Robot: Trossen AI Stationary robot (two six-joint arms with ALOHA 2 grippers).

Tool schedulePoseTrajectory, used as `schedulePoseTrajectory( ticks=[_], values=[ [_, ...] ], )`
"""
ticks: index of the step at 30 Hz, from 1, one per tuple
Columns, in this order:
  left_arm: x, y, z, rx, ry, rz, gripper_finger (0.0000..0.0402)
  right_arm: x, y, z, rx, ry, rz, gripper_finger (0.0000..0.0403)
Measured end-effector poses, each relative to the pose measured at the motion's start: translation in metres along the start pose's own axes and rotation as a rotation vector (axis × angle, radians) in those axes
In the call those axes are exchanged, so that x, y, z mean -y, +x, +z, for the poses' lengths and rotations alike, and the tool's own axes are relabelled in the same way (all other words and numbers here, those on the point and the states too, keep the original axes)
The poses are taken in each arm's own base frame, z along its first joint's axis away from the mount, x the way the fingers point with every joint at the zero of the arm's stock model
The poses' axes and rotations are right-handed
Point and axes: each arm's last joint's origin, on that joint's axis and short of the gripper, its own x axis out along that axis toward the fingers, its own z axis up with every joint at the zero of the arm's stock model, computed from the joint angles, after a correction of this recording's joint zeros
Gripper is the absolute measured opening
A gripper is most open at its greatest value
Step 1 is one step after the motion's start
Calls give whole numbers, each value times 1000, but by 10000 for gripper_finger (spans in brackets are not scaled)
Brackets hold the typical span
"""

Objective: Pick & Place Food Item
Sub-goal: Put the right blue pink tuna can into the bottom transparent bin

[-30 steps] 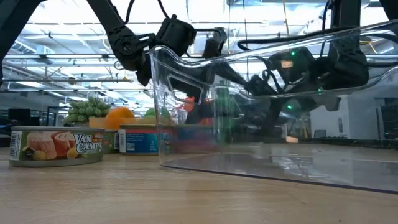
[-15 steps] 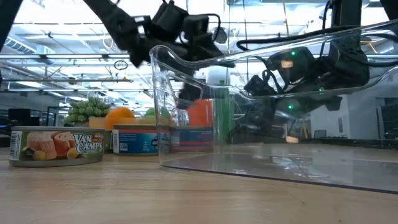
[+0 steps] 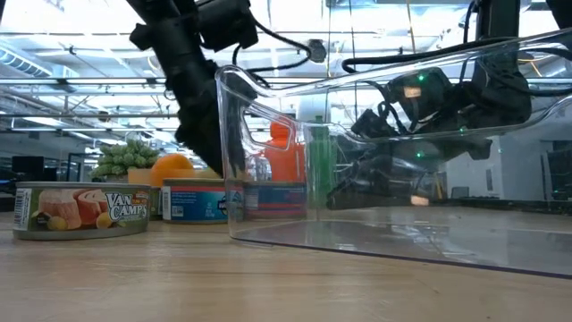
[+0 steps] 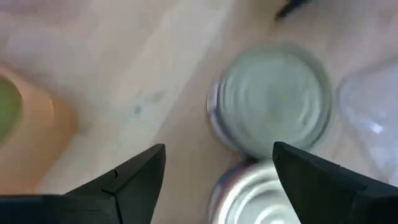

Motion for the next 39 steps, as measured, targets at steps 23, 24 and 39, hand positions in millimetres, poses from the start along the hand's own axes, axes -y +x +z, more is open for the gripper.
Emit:
schedulePoseTrajectory(
  ticks=[23,24,39],
  values=[
    [22,51,-5,40,172,-105,310,-8,20,21,-49,-6,264,313],
    [22,52,-4,45,174,-102,310,-8,20,21,-48,-19,264,313],
    [3,56,9,104,135,-58,310,-4,27,26,-35,-46,107,314]
  ],
)
